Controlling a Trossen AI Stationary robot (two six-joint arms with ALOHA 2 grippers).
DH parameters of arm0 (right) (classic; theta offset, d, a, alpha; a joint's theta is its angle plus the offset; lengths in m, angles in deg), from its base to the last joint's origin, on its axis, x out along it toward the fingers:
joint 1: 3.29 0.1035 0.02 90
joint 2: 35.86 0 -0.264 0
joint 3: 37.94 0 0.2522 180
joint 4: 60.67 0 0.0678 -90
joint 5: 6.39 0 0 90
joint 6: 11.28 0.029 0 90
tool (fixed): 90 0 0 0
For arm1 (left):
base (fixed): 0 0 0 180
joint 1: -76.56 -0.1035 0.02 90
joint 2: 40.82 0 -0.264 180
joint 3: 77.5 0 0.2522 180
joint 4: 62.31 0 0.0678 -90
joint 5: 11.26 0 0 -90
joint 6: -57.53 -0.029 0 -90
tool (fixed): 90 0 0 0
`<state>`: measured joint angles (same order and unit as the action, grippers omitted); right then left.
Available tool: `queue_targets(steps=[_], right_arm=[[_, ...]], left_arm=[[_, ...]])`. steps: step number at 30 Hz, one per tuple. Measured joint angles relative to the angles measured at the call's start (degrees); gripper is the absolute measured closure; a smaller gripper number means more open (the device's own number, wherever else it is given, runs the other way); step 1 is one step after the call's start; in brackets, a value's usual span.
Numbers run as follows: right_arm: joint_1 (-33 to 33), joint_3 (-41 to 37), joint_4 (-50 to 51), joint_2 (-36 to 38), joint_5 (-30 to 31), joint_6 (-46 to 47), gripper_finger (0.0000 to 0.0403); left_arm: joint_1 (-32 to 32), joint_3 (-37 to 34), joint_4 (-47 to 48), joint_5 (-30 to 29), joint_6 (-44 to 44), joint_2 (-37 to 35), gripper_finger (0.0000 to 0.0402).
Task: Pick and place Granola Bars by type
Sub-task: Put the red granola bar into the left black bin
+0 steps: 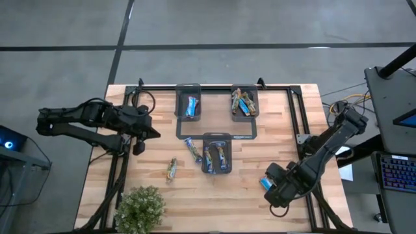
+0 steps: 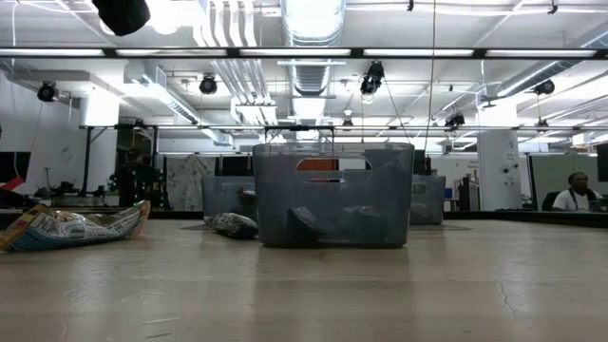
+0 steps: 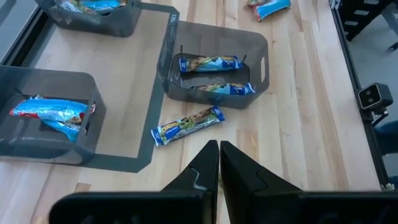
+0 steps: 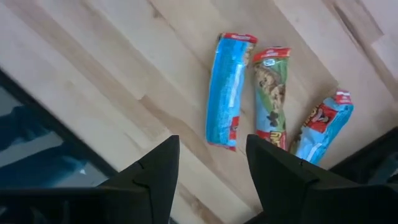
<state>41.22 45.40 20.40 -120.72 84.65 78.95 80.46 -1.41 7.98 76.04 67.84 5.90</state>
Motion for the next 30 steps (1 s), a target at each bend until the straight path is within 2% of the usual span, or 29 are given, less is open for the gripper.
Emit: queue_targets(steps=[11, 19, 26, 30], right_arm=[[0.2, -15.0, -17.4, 2.9, -2.4, -0.3, 0.0225], [0.3, -20.6, -19.1, 3.0, -2.5, -0.7, 0.0225], [0.3, -25.1, -27.5, 3.0, -2.6, -1.9, 0.0225], [0.3, -26.3, -27.9, 3.0, -2.5, -2.0, 0.0225]], left_arm=[[0.0, 0.0, -2.3, 0.0, -0.1, 0.0, 0.0402], [0.0, 0.0, -2.5, -1.7, -0.1, 0.2, 0.0402], [0.0, 0.0, -2.6, -1.8, -0.7, 0.4, 0.0402], [0.0, 0.0, -2.7, -2.2, -0.7, 0.4, 0.0402]])
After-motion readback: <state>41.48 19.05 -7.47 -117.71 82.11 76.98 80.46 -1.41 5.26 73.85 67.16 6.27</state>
